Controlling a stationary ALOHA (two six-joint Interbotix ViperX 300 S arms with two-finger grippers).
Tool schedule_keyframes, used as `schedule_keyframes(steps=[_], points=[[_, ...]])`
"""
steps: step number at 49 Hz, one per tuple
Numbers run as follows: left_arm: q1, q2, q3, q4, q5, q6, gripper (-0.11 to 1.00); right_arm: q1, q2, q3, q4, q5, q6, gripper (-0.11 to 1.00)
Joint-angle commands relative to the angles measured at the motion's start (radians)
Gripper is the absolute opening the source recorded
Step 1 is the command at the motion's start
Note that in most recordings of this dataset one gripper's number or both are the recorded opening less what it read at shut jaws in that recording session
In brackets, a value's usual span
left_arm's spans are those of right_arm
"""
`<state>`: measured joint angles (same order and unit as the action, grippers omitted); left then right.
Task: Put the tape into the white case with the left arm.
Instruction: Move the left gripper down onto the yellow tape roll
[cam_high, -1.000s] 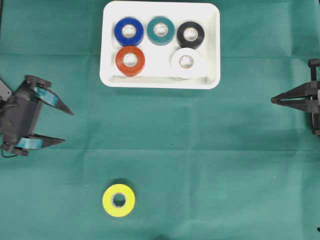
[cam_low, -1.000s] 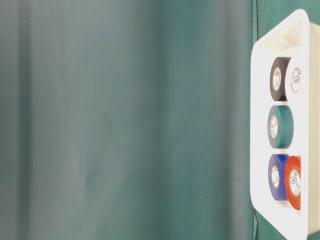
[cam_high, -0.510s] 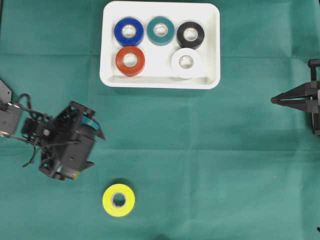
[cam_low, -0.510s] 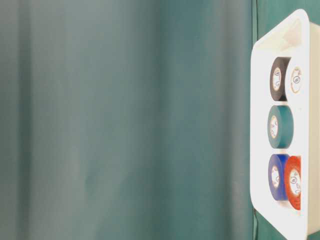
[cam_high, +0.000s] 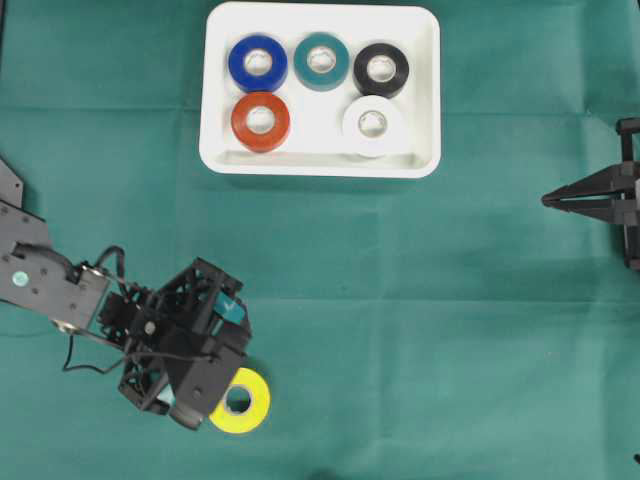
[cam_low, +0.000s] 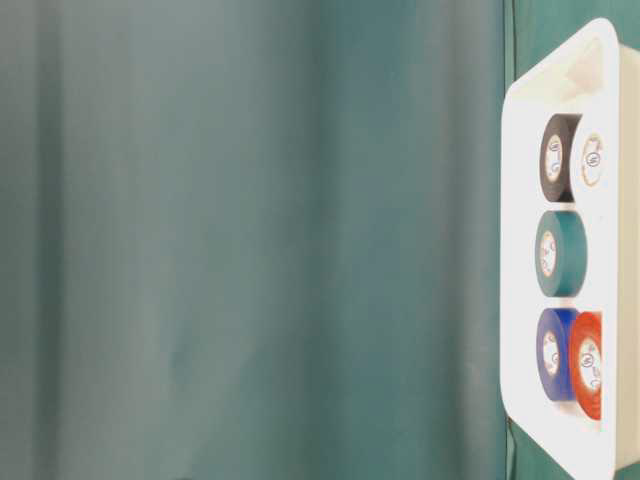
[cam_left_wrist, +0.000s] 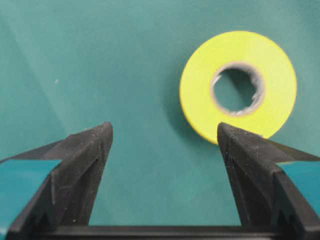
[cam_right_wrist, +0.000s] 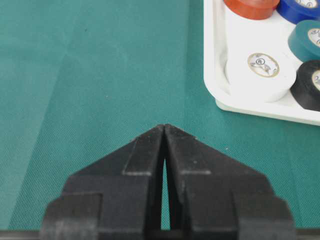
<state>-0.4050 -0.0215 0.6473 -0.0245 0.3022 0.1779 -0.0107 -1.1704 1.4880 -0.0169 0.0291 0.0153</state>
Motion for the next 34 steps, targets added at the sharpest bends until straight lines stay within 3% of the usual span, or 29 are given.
schedule_keyframes(steps=[1,34], points=[[-0.011,0.005,-0.044,-0.002,0.012,0.0,0.81,0.0,0.006,-0.012,-0.002,-0.011,0.0,-0.1],[-0.02,0.092,-0.104,-0.002,0.029,-0.002,0.81,0.0,0.006,-0.011,-0.002,-0.011,0.0,-0.1]])
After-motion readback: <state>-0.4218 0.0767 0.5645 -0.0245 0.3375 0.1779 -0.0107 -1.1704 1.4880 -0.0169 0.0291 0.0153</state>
